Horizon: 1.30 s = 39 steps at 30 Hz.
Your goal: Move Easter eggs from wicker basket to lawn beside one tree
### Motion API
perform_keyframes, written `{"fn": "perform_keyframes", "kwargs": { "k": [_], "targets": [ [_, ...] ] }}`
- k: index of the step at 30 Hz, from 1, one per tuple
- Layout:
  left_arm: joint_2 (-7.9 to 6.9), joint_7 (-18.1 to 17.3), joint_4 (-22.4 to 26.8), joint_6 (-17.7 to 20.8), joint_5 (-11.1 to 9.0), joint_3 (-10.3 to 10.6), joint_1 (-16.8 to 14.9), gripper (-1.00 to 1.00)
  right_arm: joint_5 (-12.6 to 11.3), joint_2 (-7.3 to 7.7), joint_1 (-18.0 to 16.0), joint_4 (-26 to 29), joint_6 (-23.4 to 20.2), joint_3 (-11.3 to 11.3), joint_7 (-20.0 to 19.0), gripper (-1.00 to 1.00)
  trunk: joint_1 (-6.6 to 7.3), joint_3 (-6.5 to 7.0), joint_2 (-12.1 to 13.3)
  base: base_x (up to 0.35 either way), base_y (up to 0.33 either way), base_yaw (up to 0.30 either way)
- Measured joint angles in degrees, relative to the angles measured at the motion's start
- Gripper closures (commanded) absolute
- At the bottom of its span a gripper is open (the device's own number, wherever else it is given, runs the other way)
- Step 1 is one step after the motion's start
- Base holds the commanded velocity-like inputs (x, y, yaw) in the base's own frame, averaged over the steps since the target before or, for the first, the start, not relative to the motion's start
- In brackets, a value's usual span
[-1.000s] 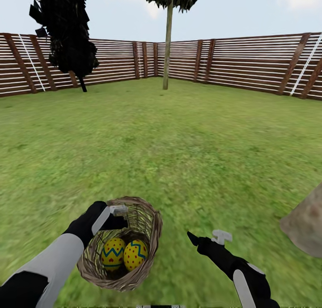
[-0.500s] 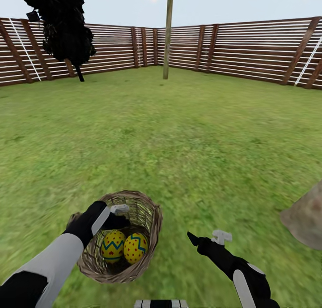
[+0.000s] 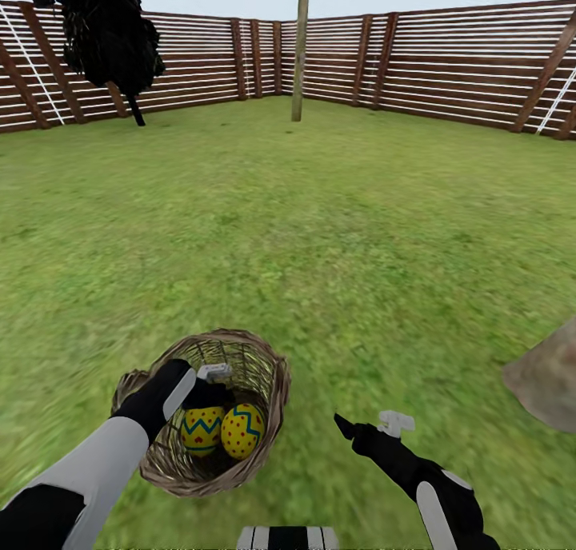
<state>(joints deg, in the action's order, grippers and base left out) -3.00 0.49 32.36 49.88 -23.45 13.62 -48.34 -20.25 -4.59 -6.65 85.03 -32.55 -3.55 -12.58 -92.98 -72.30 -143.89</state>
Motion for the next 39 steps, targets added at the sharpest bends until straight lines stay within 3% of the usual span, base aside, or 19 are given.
{"fn": "perform_keyframes", "kwargs": {
  "k": [21, 34, 39],
  "targets": [
    [0.0, 0.02, 0.0, -1.42, -0.03, 0.7, 0.02, -1.0, -0.85, 0.81, 0.17, 4.5, -0.04, -1.1, -0.42, -1.0, -0.54, -4.66, -0.28, 0.0, 0.0, 0.0],
    [0.15, -0.14, 0.14, -3.4, -0.12, 1.14, 0.02, -1.0, -0.94, 0.99, 0.39, 4.64, -0.1, -1.12, -0.36, -1.0, -0.54, -4.66, -0.29, 0.0, 0.0, 0.0],
    [0.0, -2.39, 0.18, -3.56, -0.37, 1.26, 0.02, -1.0, -0.89, 1.01, 0.4, 4.59, -0.1, -1.12, -0.35, -1.0, -0.54, -4.66, -0.29, 0.0, 0.0, 0.0]
  ]
}}
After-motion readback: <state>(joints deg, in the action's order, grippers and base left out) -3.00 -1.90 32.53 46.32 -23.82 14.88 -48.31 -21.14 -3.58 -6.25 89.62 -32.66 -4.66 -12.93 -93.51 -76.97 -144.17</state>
